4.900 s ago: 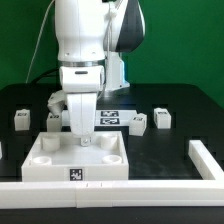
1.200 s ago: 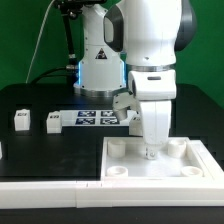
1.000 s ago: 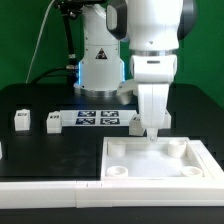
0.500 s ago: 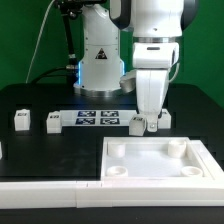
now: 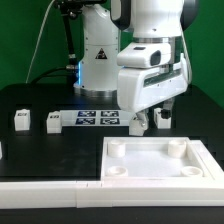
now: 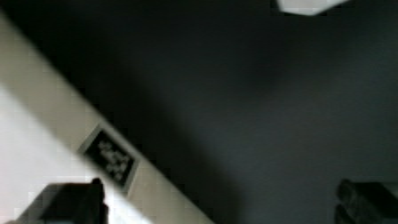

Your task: Assemble one leg

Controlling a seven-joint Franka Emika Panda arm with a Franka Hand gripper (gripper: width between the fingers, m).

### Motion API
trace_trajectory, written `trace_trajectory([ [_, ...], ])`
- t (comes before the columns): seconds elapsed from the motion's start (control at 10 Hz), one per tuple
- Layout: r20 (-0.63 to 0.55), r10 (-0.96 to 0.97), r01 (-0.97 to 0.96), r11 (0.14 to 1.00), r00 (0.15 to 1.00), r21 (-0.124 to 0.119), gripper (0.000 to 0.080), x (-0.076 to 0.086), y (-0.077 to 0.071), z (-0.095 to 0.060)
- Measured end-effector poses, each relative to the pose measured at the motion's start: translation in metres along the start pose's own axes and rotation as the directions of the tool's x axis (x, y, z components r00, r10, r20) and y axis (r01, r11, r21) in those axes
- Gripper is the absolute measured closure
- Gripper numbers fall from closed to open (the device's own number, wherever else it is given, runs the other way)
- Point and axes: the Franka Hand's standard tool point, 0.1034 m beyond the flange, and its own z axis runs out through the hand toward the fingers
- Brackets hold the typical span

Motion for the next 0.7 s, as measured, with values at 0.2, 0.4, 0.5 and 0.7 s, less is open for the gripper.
trace_trajectory([
  [0.2,0.008,0.289,-0.289,0.957,0.957,0.018,0.015,-0.002,-0.013,0.002],
  [0.4,0.002,0.458,-0.458,0.889,0.889,0.028,0.015,0.002,-0.018,0.002],
  [0.5,0.005,0.525,-0.525,0.851,0.851,0.032,0.015,0.002,-0.018,0.002],
  [0.7,0.008,0.597,-0.597,0.801,0.802,0.037,0.015,0.002,-0.02,0.002],
])
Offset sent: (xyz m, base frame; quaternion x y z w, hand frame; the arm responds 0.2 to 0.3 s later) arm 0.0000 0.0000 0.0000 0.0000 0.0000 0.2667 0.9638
